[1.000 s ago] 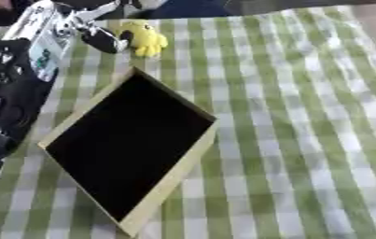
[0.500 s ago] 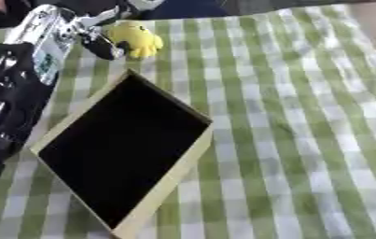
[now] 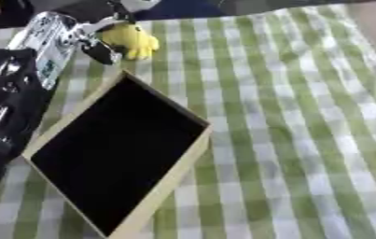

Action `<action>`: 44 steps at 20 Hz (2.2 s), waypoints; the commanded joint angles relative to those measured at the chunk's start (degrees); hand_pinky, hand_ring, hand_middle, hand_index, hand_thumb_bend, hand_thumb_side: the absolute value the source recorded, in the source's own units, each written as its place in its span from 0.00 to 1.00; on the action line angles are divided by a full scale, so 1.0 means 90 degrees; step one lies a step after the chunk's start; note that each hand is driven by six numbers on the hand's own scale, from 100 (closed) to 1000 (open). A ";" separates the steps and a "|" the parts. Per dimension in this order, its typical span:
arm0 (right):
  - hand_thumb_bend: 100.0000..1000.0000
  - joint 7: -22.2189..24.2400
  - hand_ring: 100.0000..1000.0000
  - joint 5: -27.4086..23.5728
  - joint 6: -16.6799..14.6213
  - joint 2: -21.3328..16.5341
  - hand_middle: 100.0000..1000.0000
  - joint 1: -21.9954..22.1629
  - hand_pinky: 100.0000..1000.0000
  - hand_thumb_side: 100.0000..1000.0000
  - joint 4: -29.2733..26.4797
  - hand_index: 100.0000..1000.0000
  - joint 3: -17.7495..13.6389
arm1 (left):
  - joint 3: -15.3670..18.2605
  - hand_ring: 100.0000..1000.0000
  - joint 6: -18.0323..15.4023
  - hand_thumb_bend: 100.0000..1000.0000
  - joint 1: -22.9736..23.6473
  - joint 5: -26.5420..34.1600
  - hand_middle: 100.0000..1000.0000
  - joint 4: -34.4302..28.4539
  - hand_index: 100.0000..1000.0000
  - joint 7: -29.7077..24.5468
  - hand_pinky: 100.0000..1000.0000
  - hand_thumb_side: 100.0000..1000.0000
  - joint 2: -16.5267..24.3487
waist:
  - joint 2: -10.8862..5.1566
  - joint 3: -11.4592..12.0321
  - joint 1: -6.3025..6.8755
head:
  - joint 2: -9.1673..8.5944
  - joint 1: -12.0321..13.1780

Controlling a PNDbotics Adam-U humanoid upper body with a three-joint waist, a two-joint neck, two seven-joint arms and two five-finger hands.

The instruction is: Pick up objects on the table and place them in the box.

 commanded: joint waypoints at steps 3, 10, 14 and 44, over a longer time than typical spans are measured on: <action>0.00 -0.0052 0.69 -0.0062 0.0033 -0.0099 0.58 -0.0079 0.70 1.00 -0.0128 0.78 -0.0040 | 0.0086 0.75 0.0059 0.00 -0.0109 -0.0107 0.67 0.0024 0.76 -0.0002 0.64 0.00 0.0151 | -0.0134 -0.0027 -0.0014 | -0.0099 0.0035; 0.00 -0.0070 0.69 -0.0078 0.0025 -0.0069 0.58 -0.0085 0.70 1.00 -0.0128 0.78 -0.0052 | 0.0023 0.58 0.0031 0.09 -0.0034 -0.0408 0.56 0.0019 0.65 0.0240 0.48 0.00 0.0153 | -0.0119 -0.0100 -0.0007 | -0.0143 0.0088; 0.00 -0.0068 0.69 -0.0087 0.0037 -0.0061 0.57 -0.0075 0.70 1.00 -0.0128 0.78 -0.0060 | 0.0031 0.66 -0.0059 0.25 0.0028 -0.0671 0.71 0.0067 0.80 0.0525 0.57 0.00 0.0109 | -0.0092 -0.0121 -0.0018 | -0.0169 0.0106; 0.00 -0.0016 0.69 -0.0164 0.0086 -0.0026 0.57 0.0048 0.70 1.00 -0.0128 0.78 -0.0099 | 0.0048 0.25 0.0261 0.00 -0.0015 -0.0491 0.29 0.0085 0.45 0.2249 0.01 0.00 0.0066 | -0.0214 -0.0128 0.0010 | -0.0005 0.0118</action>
